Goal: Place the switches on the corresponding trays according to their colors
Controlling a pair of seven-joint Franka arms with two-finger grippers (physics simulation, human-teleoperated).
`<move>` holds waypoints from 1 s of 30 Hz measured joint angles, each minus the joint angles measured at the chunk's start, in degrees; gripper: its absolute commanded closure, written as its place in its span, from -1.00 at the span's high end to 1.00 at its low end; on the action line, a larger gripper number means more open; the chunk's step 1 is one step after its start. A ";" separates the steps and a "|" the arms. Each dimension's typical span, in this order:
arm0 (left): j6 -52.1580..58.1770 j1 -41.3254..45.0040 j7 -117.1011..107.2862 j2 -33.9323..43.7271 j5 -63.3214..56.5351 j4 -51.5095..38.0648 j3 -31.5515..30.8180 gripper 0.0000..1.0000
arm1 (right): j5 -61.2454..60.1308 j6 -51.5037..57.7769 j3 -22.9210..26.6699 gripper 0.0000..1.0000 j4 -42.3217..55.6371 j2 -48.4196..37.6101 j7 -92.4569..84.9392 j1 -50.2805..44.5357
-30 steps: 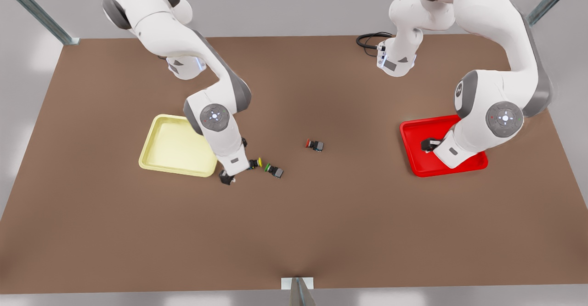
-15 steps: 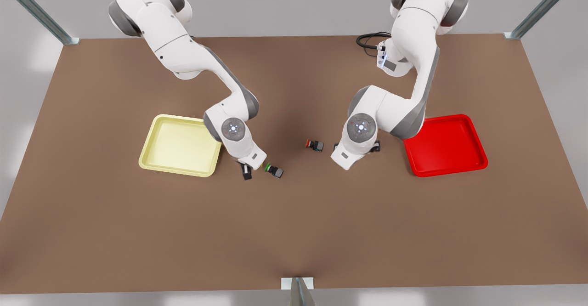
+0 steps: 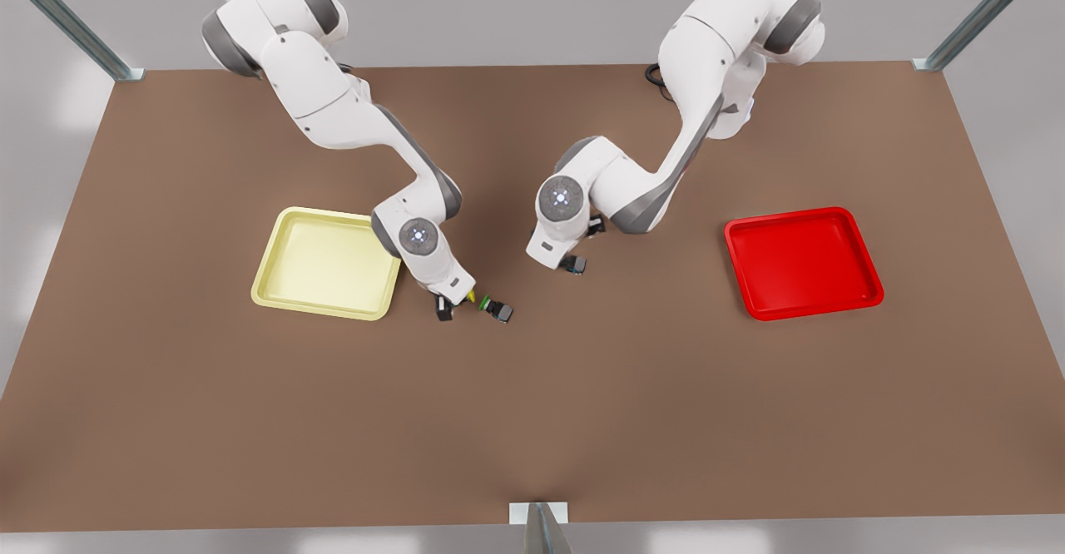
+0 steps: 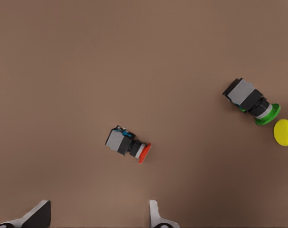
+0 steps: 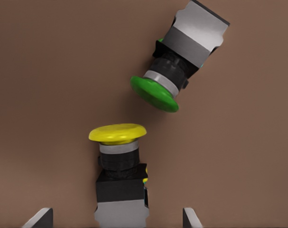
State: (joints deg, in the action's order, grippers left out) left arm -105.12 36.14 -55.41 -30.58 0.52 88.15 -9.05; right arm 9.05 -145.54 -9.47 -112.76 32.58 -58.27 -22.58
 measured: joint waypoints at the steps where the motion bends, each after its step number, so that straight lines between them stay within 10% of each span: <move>1: -3.14 0.17 -0.05 -0.01 0.10 2.36 0.08 1.00 | 0.05 -0.17 0.23 1.00 -0.01 0.41 0.00 -0.02; 13: -18.35 -0.98 5.17 -1.41 -2.44 14.42 0.08 1.00 | 0.26 -2.20 0.59 1.00 1.40 2.66 -0.09 -0.52; 18: -17.18 -1.52 30.29 -1.25 -2.99 14.18 0.25 0.98 | 0.26 -2.38 0.59 0.48 1.47 3.02 0.00 -0.62; 30: -15.93 -5.57 75.25 -2.16 -10.61 7.90 0.96 1.00 | 0.35 -2.29 0.50 0.19 1.49 2.85 -0.07 -0.62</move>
State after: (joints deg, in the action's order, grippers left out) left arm -121.06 30.57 19.85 -32.75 -10.10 96.04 -8.09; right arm 9.41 -147.83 -8.96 -111.27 35.43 -58.34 -23.20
